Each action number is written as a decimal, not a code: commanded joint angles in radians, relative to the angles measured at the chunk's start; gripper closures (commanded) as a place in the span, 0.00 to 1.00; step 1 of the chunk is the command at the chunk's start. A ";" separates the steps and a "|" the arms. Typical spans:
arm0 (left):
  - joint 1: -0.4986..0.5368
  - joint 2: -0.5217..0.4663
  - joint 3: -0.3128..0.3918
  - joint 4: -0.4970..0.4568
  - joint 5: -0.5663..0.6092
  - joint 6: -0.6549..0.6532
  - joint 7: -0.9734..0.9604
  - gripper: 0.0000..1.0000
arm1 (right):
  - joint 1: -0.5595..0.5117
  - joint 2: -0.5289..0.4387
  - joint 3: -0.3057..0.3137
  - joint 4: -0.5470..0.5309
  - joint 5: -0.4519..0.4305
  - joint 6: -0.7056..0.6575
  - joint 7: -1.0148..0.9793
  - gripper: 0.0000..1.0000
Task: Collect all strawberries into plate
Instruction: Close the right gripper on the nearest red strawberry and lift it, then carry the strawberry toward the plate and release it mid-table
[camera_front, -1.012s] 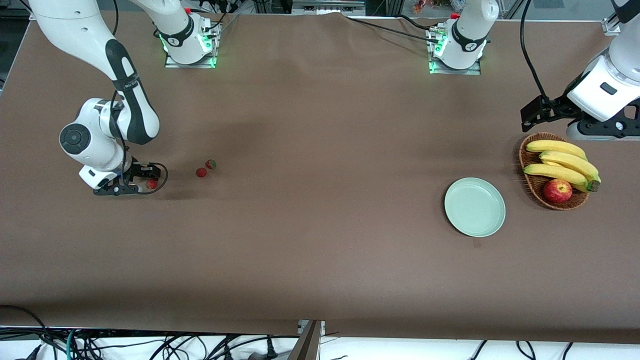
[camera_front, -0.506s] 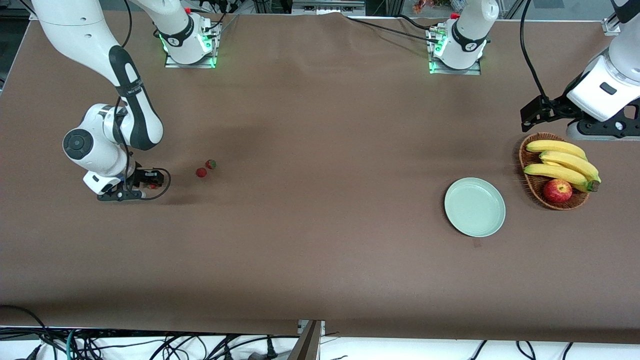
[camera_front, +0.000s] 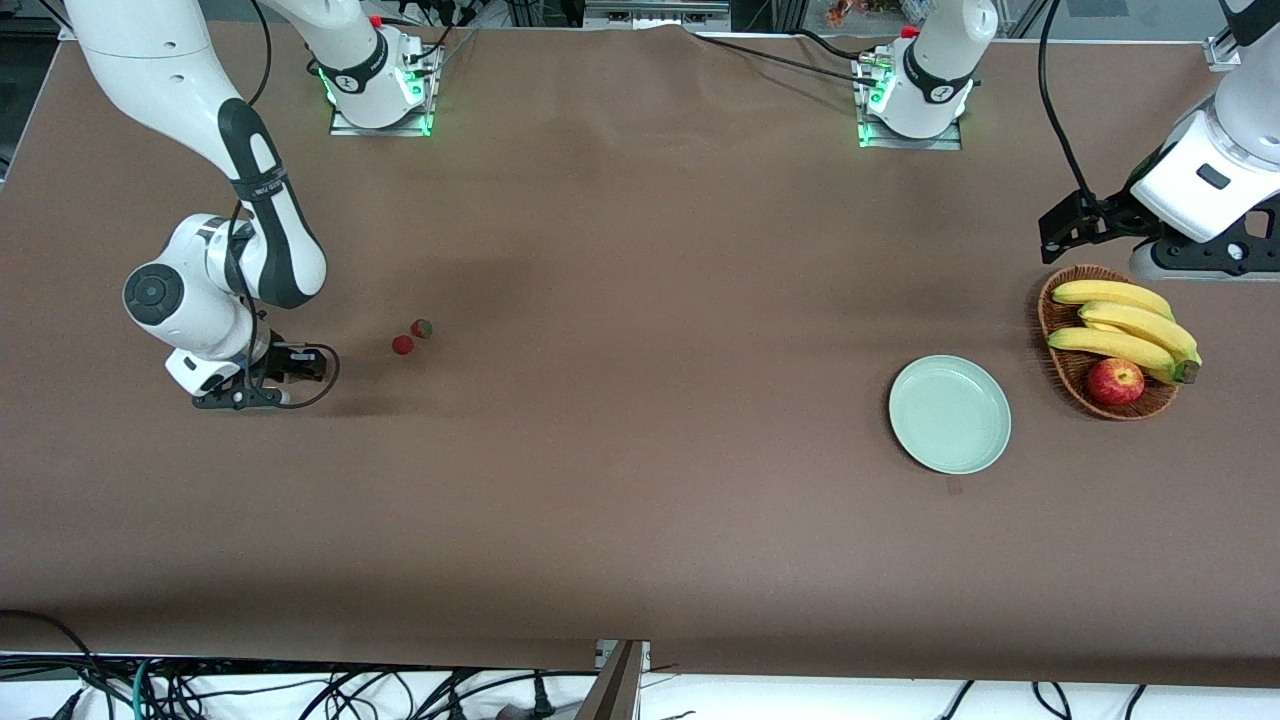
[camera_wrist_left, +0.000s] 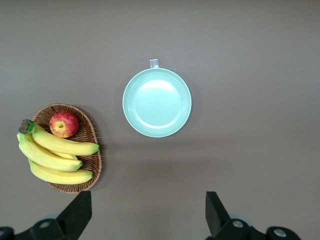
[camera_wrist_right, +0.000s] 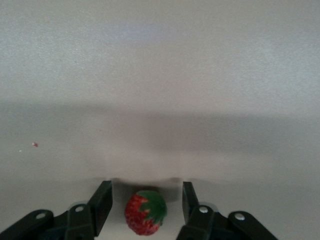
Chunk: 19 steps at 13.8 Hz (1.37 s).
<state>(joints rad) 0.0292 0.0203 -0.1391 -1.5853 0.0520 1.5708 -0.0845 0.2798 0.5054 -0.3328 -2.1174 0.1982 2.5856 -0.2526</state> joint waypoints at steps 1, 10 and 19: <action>0.011 -0.011 -0.007 0.005 -0.018 -0.014 0.025 0.00 | -0.013 0.007 0.015 0.004 0.039 -0.004 -0.031 0.45; 0.011 -0.011 -0.007 0.004 -0.018 -0.014 0.025 0.00 | 0.016 -0.067 0.034 0.261 0.046 -0.489 0.027 0.89; 0.011 -0.011 -0.007 0.005 -0.018 -0.012 0.025 0.00 | 0.172 -0.071 0.262 0.468 0.119 -0.588 0.665 0.81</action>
<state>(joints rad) 0.0292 0.0203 -0.1398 -1.5853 0.0520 1.5708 -0.0845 0.4231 0.4259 -0.1152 -1.6916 0.3066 2.0207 0.2412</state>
